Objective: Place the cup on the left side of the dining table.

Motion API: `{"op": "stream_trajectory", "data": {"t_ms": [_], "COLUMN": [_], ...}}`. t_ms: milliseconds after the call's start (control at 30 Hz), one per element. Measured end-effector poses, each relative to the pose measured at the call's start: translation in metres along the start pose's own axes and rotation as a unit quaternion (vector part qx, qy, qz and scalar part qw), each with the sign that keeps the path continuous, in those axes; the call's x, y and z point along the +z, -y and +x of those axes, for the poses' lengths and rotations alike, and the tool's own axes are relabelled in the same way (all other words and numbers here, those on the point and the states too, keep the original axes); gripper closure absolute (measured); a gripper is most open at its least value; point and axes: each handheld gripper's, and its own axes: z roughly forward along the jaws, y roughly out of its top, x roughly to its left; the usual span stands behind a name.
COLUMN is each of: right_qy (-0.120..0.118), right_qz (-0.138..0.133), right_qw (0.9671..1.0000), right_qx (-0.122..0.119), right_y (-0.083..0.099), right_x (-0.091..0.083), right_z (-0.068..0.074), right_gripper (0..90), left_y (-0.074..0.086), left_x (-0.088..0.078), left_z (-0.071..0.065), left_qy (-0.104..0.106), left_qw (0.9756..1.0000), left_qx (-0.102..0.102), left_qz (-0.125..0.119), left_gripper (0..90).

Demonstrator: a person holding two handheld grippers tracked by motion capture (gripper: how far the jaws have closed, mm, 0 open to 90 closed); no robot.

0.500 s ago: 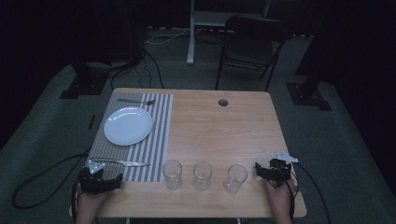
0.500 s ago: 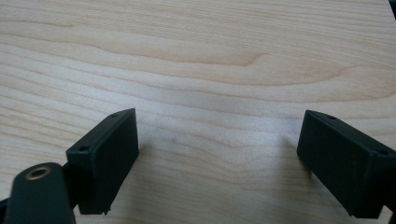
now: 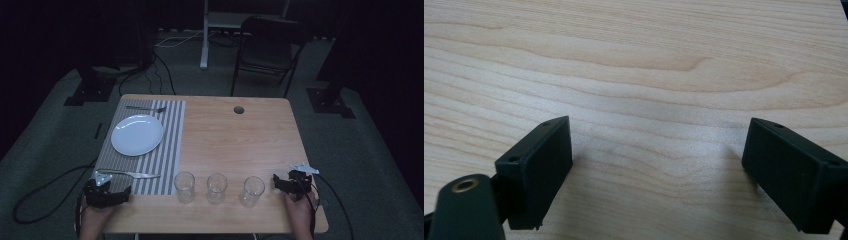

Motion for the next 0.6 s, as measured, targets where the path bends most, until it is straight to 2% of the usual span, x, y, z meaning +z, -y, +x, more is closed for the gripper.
{"op": "stream_trajectory", "data": {"t_ms": [167, 267, 600], "right_qy": [0.000, 0.000, 0.000], "right_qz": [0.000, 0.000, 0.000], "right_qw": [1.0000, 1.0000, 1.0000], "right_qx": [0.001, 0.001, 0.001], "right_y": [0.0004, 0.0006, 0.0005], "right_x": [-0.0004, -0.0005, -0.0005], "right_z": [0.0002, 0.0002, 0.0002], "right_gripper": [12.4, 12.4, 12.5], "left_y": [-0.0003, -0.0006, -0.0027], "left_x": [-0.0004, -0.0008, -0.0038], "left_z": [0.0009, 0.0016, -0.0002], "left_qy": [0.004, 0.011, 0.035], "left_qw": [1.0000, 0.9999, 0.9992], "left_qx": [0.004, 0.012, 0.019], "left_qz": [0.000, 0.001, -0.005], "left_gripper": [1.1, 1.1, 1.1]}}
